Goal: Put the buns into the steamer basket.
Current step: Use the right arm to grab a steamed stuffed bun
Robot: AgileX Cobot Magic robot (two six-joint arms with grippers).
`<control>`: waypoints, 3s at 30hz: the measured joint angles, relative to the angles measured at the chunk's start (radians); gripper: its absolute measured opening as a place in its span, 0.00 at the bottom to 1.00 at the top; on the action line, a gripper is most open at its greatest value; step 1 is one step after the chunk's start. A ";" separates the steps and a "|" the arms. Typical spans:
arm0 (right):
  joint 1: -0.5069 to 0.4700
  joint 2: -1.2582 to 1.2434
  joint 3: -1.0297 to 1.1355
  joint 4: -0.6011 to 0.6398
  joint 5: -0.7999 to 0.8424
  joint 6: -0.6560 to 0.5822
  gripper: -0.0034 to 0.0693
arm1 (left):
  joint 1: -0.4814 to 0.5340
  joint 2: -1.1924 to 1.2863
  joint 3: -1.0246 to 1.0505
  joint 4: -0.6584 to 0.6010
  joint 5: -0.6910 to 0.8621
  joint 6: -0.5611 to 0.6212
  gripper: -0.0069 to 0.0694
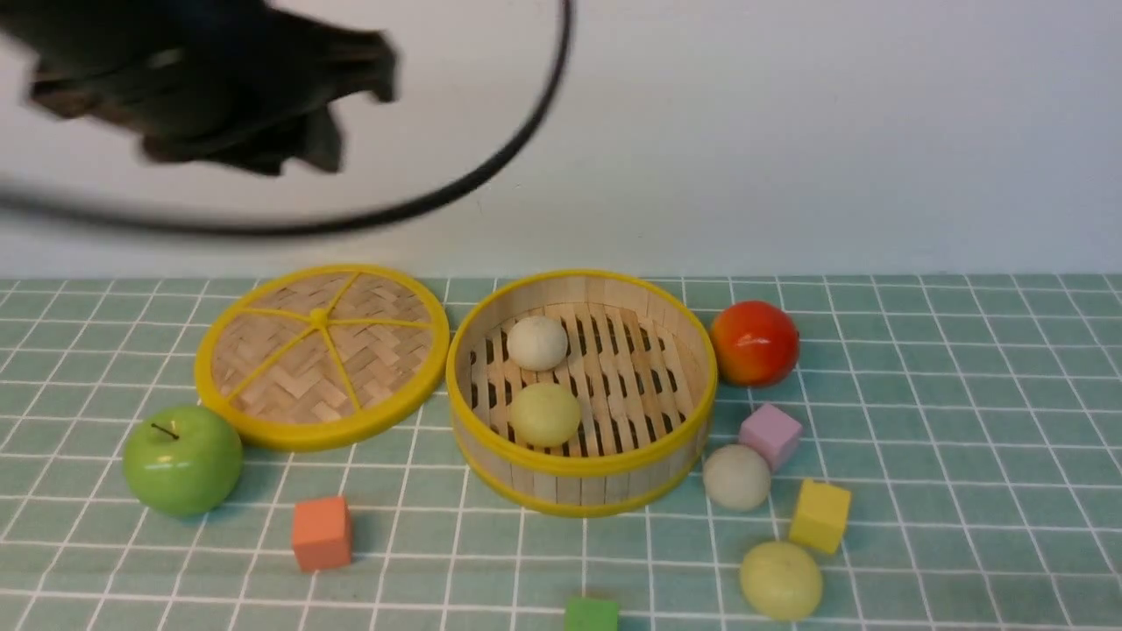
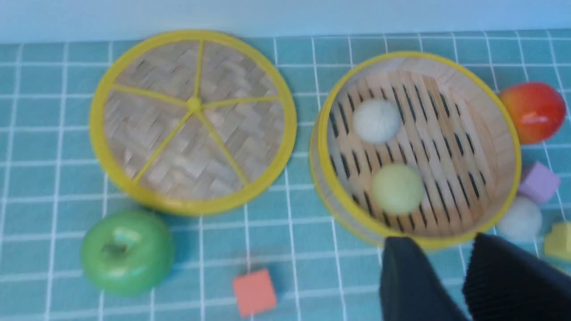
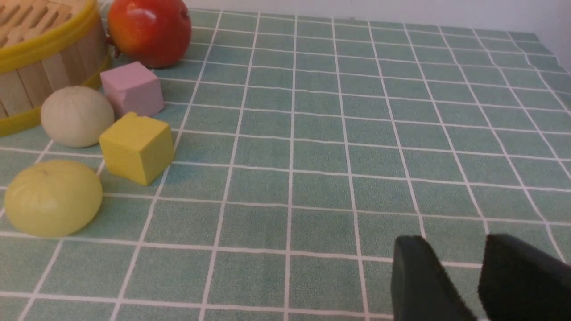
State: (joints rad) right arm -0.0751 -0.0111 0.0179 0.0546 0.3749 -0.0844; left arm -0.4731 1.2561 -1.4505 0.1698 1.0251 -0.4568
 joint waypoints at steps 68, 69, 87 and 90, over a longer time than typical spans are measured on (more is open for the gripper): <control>0.000 0.000 0.000 -0.003 0.000 0.000 0.38 | 0.480 -1.266 1.480 0.041 -0.663 -0.135 0.09; 0.000 0.000 0.000 -0.003 0.000 0.000 0.38 | 0.480 -1.266 1.480 0.041 -0.664 -0.135 0.09; 0.000 0.000 0.006 0.033 -0.054 0.002 0.38 | 0.480 -1.266 1.480 0.041 -0.667 -0.135 0.11; 0.000 0.000 0.008 0.132 -0.159 0.042 0.38 | 0.480 -1.266 1.480 0.041 -0.667 -0.135 0.11</control>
State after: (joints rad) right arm -0.0751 -0.0111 0.0258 0.1871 0.2155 -0.0423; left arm 0.0065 -0.0098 0.0300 0.2110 0.3583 -0.5919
